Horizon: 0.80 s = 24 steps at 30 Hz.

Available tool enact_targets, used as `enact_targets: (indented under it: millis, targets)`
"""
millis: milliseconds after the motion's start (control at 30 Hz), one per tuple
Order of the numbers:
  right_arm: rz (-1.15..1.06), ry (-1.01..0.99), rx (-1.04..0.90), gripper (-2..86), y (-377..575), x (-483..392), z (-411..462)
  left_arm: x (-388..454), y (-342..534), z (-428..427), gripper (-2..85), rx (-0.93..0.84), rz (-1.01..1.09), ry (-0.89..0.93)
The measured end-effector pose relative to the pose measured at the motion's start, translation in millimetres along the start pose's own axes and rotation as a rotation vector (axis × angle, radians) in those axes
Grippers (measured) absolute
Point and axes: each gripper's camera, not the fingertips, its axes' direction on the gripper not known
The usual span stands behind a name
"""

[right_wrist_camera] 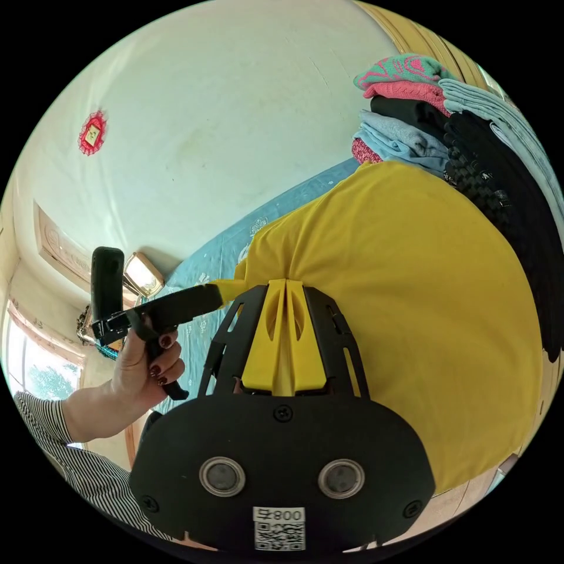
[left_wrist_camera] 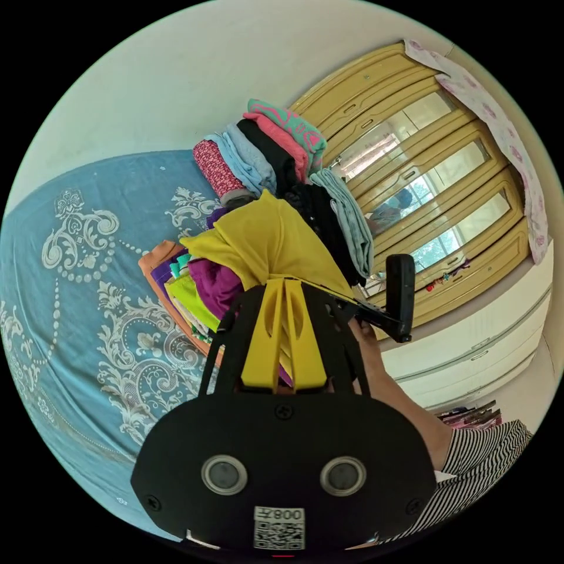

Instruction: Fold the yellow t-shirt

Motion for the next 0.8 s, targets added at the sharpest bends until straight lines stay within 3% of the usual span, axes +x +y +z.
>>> enact_targets:
  millis: [67,300,467,600,700,800]
  targets:
    - [0.010,-0.010,-0.009,0.1,3,-8,2,-18,3,7,0.1,-0.061,-0.048,-0.045]
    - [-0.051,-0.052,0.067,0.1,22,-62,-37,-42,42,-38,0.1,-0.020,-0.073,0.066]
    - [-0.156,0.121,0.168,0.1,82,-129,-84,-42,84,-76,0.2,0.047,-0.022,0.130]
    - [-0.178,0.360,0.071,0.2,126,-157,-58,-53,105,-71,0.2,0.005,-0.079,0.171]
    - [-0.163,0.347,0.124,0.2,141,-167,-56,-59,117,-68,0.2,-0.093,-0.088,0.065]
    - [-0.103,0.303,0.113,0.2,140,-170,-66,-57,139,-98,0.2,-0.058,-0.069,0.086]
